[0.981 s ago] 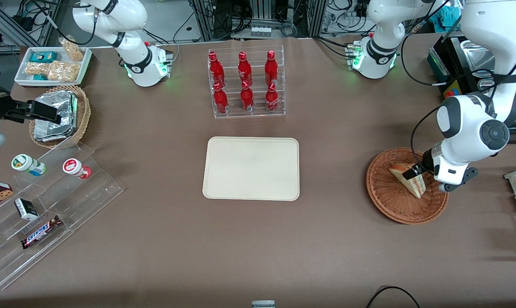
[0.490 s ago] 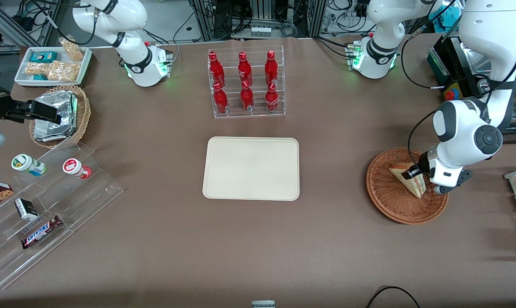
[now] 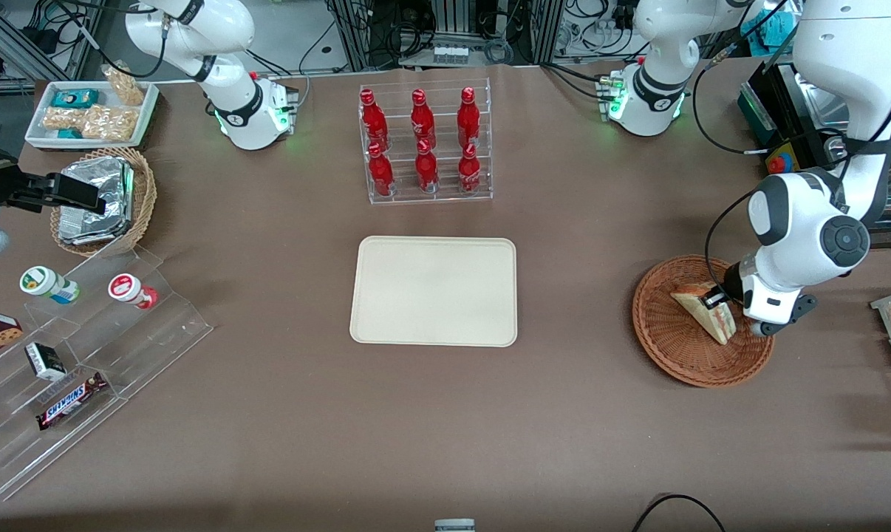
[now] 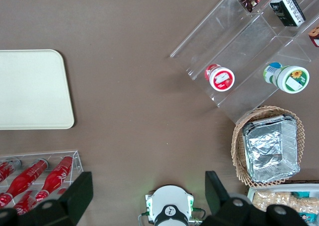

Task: Place sandwich from basket to tray
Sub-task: 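Lower the left gripper and close it on the wrapped sandwich, then lift the sandwich and carry it with the left gripper toward the tray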

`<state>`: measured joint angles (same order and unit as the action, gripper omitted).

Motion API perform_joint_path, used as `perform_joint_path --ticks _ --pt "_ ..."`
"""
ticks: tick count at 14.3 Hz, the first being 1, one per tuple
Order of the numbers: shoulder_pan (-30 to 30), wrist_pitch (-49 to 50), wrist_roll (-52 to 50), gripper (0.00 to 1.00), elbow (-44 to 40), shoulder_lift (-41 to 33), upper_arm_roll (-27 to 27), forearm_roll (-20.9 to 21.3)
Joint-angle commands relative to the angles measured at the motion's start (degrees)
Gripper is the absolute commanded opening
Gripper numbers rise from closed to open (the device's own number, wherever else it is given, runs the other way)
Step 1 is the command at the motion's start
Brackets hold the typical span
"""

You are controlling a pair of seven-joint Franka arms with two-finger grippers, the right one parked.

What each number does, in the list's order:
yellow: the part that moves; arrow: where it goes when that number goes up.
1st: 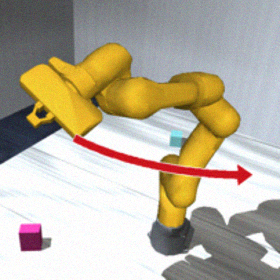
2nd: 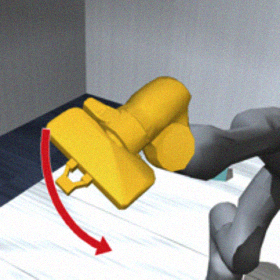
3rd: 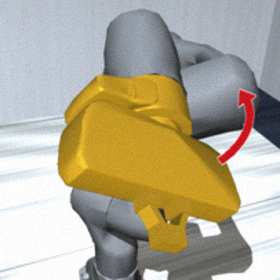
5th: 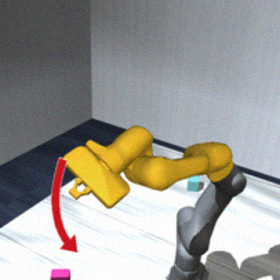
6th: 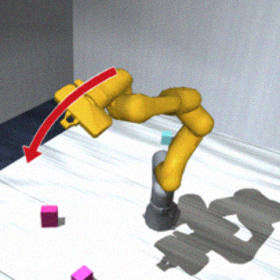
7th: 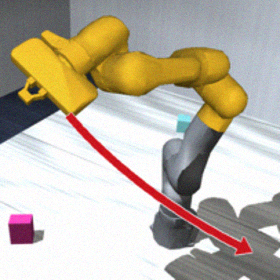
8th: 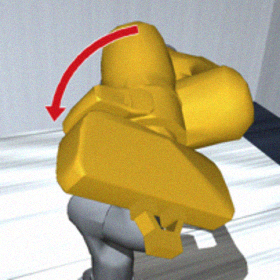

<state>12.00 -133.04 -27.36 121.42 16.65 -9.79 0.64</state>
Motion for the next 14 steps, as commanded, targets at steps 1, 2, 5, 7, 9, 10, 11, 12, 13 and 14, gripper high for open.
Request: perform_joint_path --ticks 1,2,5,7,9,10,11,12,13,14 --pt "-1.88 7.67 -0.15 0.25 -2.32 -3.89 -0.23 0.42" --pt "-3.46 10.84 -0.15 0.25 -3.38 -5.04 -0.23 0.42" --pt "-9.34 18.4 -0.76 0.25 -6.01 -7.15 -0.23 0.42" --pt "-13.48 22.98 -0.68 0.25 -8.82 -6.98 -0.31 0.42" --pt "-18.83 24.75 -0.24 0.25 -9.98 -6.72 -0.31 0.42" --pt "-20.51 24.67 -0.24 0.25 -10.24 -6.72 -0.31 0.16" --pt "-21.92 24.23 -0.33 0.25 -10.68 -6.28 -0.58 -0.63" --pt "-24.11 24.49 -0.68 0.25 -11.99 -5.15 -1.27 -0.72" --pt "-26.39 24.58 -1.03 0.25 -12.52 -4.27 -1.46 -1.68" --pt "-28.42 24.23 -1.12 0.25 -12.7 -3.65 -1.46 -3.08"
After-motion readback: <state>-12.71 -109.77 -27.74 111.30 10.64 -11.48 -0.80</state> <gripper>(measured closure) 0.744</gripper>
